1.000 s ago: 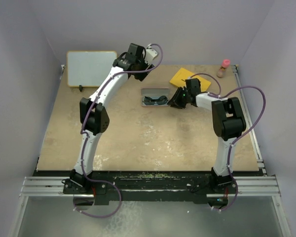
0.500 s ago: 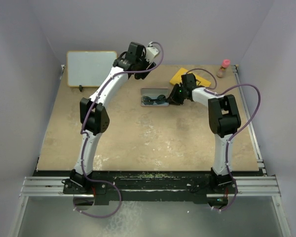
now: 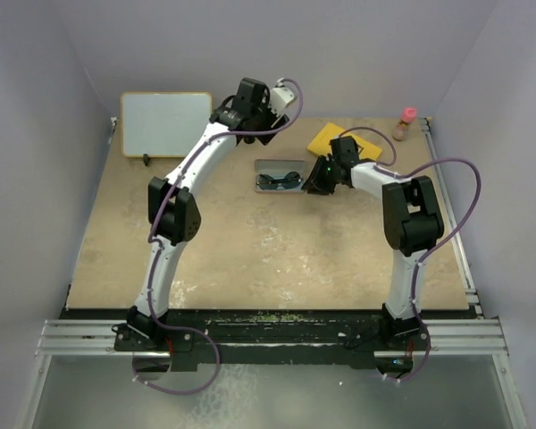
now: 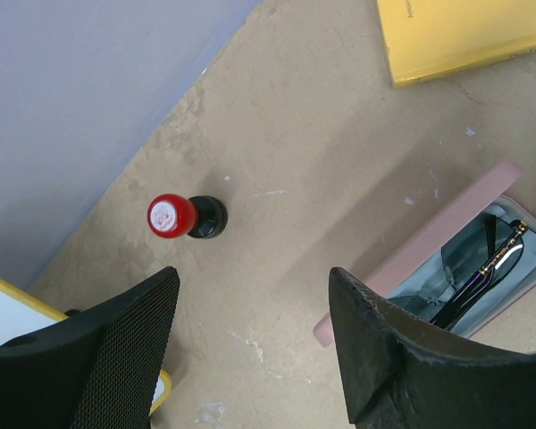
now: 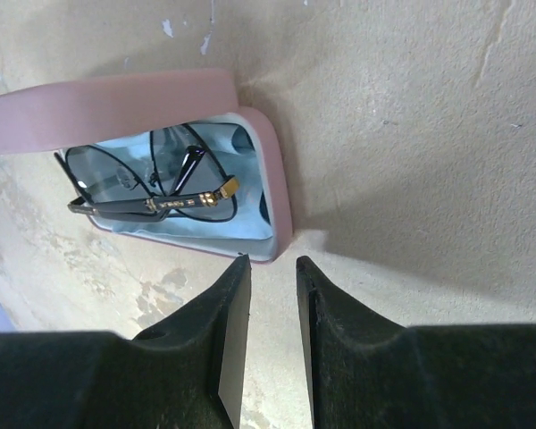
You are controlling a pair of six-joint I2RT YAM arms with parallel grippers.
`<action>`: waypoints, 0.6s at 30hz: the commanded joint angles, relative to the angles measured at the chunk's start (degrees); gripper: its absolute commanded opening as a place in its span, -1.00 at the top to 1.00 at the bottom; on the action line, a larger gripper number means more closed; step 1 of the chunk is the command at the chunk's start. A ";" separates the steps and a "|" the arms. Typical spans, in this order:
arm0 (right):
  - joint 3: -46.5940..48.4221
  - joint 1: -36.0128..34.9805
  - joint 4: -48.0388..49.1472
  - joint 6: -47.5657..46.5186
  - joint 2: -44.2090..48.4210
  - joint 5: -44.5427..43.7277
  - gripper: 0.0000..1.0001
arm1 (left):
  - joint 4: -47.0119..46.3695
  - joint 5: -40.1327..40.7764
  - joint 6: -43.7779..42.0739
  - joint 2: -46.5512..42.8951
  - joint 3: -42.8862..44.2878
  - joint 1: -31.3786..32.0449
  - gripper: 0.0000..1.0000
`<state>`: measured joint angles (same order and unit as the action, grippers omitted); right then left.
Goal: Organize the sunglasses
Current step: Adjust the sunglasses in the sunglasses case, then close the sunglasses case at the center of the board.
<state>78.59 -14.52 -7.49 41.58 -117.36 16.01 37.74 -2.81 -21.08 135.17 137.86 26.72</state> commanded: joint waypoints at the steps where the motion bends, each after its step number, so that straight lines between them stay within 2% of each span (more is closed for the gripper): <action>1: 0.67 -0.24 0.59 -0.30 2.41 0.12 0.36 | -3.30 -0.55 -1.86 2.00 0.02 1.46 -0.43; 10: 3.43 -0.37 0.64 1.66 -1.22 -0.60 0.36 | -5.50 0.22 -1.86 3.91 0.05 1.58 -0.43; 18: 8.06 -2.36 -6.14 -0.10 -3.92 -5.91 0.43 | -9.78 2.99 -0.94 4.46 -0.37 1.49 -0.43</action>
<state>83.31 -15.49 -9.89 42.63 -120.81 13.23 33.04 -0.82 -22.06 139.83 137.03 28.53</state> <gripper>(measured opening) 0.307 0.714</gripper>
